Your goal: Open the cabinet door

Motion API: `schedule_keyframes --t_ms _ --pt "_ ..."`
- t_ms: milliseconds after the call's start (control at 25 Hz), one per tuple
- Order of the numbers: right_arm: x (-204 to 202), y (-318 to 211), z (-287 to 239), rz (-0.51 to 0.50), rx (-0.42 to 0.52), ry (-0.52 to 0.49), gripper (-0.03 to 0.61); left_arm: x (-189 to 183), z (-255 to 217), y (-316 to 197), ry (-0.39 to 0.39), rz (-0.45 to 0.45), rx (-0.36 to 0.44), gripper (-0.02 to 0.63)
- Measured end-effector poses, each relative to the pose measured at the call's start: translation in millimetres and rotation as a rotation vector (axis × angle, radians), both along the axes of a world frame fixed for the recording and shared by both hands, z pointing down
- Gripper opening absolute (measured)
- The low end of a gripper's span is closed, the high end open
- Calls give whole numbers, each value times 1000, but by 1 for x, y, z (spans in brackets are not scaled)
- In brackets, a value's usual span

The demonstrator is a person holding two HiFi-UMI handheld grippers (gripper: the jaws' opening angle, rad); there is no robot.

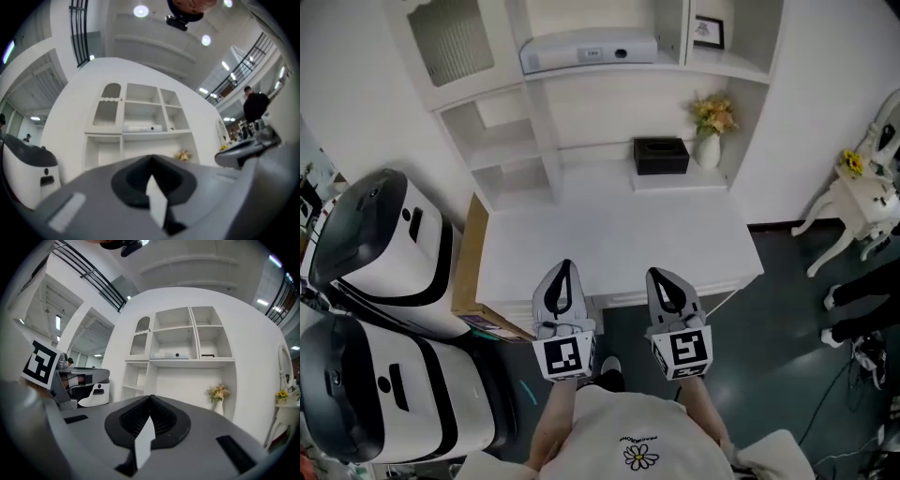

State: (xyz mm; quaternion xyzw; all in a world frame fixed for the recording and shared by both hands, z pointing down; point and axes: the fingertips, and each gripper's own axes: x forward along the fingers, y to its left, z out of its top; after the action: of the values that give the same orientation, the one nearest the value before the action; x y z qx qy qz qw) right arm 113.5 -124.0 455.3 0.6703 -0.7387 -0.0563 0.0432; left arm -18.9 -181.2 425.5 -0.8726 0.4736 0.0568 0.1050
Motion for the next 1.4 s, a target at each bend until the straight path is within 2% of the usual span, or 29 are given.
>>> schedule_keyframes --t_ms 280,480,800,960,1200,1400 --pt "1 -88 -19 -16 5 -13 0 1 -24 -77 31 1 -8 6" --pt "11 -116 -33 -45 36 -57 0 6 -28 -96 47 -36 -14 6" --pt "12 -129 -41 -144 48 -25 0 18 -24 -99 39 -104 -13 6" --pt "16 -134 -44 -157 56 -18 0 19 -26 -104 43 -124 -5 6" --pt "18 -141 -35 -180 37 -20 0 18 -4 -107 21 -167 -53 7" --pt "10 -150 -38 -212 46 -39 0 6 -7 -111 24 -211 -51 8"
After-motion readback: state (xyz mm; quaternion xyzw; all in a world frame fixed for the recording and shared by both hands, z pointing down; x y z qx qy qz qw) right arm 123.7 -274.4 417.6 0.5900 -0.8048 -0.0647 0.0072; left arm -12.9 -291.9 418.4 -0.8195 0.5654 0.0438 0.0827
